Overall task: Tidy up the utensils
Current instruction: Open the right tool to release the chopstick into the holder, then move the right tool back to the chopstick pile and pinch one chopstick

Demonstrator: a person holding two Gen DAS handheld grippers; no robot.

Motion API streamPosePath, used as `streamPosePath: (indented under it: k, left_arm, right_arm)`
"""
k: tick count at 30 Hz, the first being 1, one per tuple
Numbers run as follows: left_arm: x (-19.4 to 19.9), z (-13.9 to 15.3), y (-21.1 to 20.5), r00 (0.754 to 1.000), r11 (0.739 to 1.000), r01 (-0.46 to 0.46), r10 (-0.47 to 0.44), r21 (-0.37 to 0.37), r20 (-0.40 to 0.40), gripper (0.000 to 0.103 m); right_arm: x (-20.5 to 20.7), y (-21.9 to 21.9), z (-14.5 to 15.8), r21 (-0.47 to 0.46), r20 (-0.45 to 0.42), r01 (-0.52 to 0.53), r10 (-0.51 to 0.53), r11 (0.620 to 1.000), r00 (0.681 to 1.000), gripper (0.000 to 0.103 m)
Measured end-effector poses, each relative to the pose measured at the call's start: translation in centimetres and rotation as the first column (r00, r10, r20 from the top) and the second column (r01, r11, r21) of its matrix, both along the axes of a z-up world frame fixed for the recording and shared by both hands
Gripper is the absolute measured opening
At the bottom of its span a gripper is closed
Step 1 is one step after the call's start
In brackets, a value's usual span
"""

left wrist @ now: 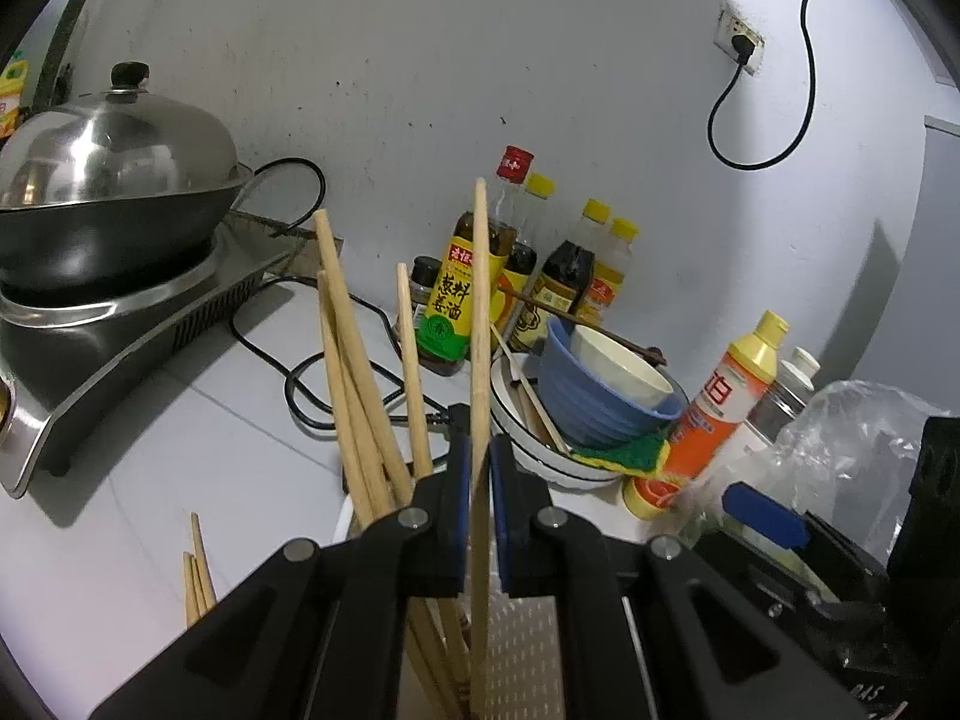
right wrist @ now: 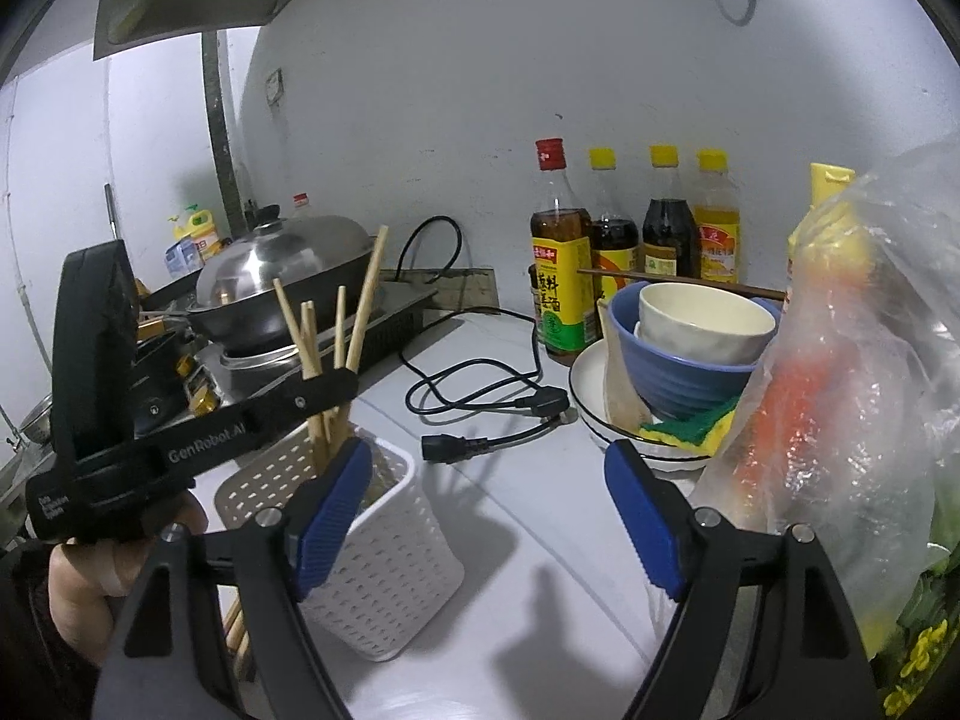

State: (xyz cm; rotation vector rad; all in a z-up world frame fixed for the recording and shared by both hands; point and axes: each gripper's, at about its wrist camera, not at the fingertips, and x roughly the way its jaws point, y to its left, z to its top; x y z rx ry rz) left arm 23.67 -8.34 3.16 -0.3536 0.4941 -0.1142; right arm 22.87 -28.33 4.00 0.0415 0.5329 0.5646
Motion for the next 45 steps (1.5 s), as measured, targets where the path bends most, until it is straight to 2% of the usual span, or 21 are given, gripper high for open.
streamPosePath:
  k: [3,5,7,15,19,34,45]
  left_arm:
    - [-0.5,0.3,0.2,1.000,1.000,0.006,-0.006,0.010,-0.003,0.006]
    - [-1.0,0.4,0.3,1.000,1.000,0.015,-0.015,0.012,-0.003,0.011]
    - [-1.5,0.7,0.4,1.000,1.000,0.018,-0.018,0.015,0.001,0.029]
    - [-4.6,1.9,2.2,0.999,1.000,0.008,-0.009,0.021,0.048,0.032]
    - [-6.3,2.4,3.3,0.998,1.000,0.001,-0.002,0.023,0.065,0.040]
    - [-11.4,2.8,6.6,0.995,0.999,0.005,-0.010,0.050,0.095,0.042]
    - [-14.3,1.2,9.9,0.997,0.998,-0.009,0.004,0.061,0.083,0.042]
  right_arm:
    - [-0.3,0.2,0.1,-0.003,-0.005,0.008,-0.008,1.000,1.000,0.079]
    - [-0.5,0.3,0.2,-0.004,-0.010,0.011,-0.011,1.000,1.000,0.079]
    - [-0.8,0.4,0.4,-0.009,-0.009,0.015,-0.015,1.000,1.000,0.079]
    - [-2.2,1.8,0.9,-0.037,-0.007,0.020,-0.020,0.999,1.000,0.079]
    - [-3.1,2.6,1.2,-0.049,-0.004,0.015,-0.015,0.999,1.000,0.079]
    - [-6.9,6.5,2.4,-0.098,0.018,-0.018,0.020,0.995,1.000,0.079]
    - [-9.0,9.4,1.7,-0.130,0.010,-0.040,0.042,0.991,0.999,0.079]
